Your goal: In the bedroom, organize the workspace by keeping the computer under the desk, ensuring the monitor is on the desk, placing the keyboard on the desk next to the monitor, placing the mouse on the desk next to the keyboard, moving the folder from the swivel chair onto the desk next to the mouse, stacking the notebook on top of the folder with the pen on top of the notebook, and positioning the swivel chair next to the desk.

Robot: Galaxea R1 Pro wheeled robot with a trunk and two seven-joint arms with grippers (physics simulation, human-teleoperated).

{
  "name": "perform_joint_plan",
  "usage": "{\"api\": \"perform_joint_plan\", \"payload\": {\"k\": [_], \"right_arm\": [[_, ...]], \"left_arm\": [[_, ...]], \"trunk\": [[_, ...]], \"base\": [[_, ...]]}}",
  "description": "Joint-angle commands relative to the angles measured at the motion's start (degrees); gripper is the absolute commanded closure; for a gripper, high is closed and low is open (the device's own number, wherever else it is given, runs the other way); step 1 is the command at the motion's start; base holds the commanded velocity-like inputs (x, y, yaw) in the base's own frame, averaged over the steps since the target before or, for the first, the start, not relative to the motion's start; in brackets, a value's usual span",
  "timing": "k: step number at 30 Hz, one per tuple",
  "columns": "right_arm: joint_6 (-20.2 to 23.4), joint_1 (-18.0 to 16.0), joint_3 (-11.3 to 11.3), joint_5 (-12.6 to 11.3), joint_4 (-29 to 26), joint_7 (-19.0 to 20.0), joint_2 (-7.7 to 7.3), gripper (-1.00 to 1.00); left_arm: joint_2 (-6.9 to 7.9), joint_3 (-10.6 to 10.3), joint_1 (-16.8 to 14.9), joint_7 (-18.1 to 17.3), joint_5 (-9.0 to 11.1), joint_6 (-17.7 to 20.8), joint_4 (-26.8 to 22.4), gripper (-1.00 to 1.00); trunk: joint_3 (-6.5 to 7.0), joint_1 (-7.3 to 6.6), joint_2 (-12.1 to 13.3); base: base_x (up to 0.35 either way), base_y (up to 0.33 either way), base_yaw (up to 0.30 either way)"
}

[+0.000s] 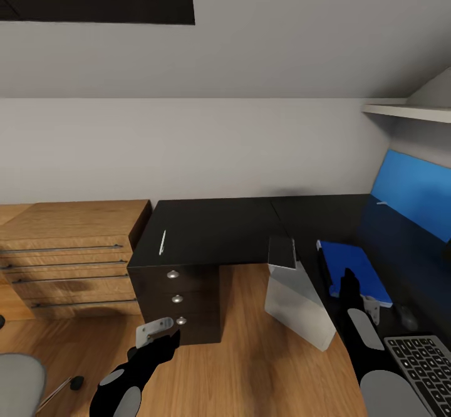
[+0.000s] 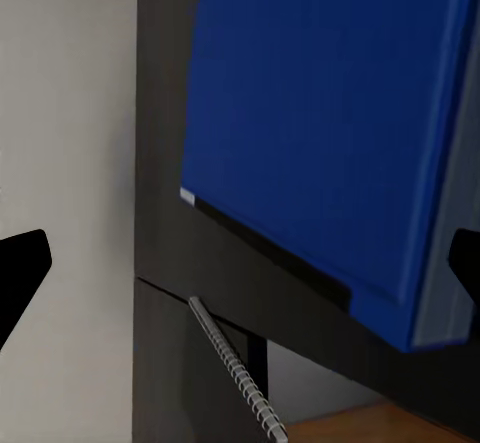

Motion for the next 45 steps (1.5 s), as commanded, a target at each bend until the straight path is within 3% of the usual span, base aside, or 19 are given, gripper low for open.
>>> {"api": "perform_joint_plan", "payload": {"k": [1,14,25,31,34,37,41,45], "right_arm": [[-0.2,0.0,0.1,-0.5,-0.1,-0.1,0.00,-1.00],[-0.3,0.3,0.1,-0.6,-0.6,0.1,0.56,-1.00],[-0.4,4.0,1.2,-0.5,-7.5,0.1,2.87,-1.00],[-0.2,4.8,4.7,0.4,-8.4,-0.2,3.23,-1.00],[1.2,4.8,9.7,0.3,-8.0,-2.1,3.02,-1.00],[2.7,4.8,12.1,0.3,-8.0,-3.7,2.99,-1.00],[8.2,4.8,14.7,0.3,-7.9,-4.6,3.02,-1.00],[18.1,4.8,16.6,0.2,-7.5,-4.7,2.95,-1.00]], "left_arm": [[0.06,-0.1,-0.1,0.6,0.6,0.1,-0.1,-1.00],[0.06,-0.1,0.0,0.6,0.5,0.1,0.1,-1.00],[0.06,0.0,-0.1,0.6,0.5,0.1,0.1,-1.00],[0.09,0.0,0.0,0.7,0.5,0.1,0.2,-1.00],[0.08,0.0,-0.1,0.7,0.5,0.1,0.2,-1.00],[0.07,0.0,0.0,0.7,0.4,0.0,0.2,-1.00],[0.06,0.0,0.0,0.7,0.4,0.0,0.2,-1.00],[0.06,-0.1,-0.1,0.7,0.4,0.0,0.2,-1.00]], "trunk": [[-0.06,0.00,0.0],[-0.06,0.00,0.0],[-0.06,0.00,0.0],[-0.06,0.00,0.0],[-0.06,0.00,0.0],[-0.06,0.00,0.0],[-0.06,0.00,0.0],[-0.06,0.00,0.0]], "base": [[-0.001,0.000,0.000],[0.000,0.000,0.000],[0.000,0.000,0.000],[0.000,0.000,0.000],[0.000,0.042,0.000],[0.000,0.167,0.000],[0.000,0.263,0.000],[0.000,0.298,0.000]]}}
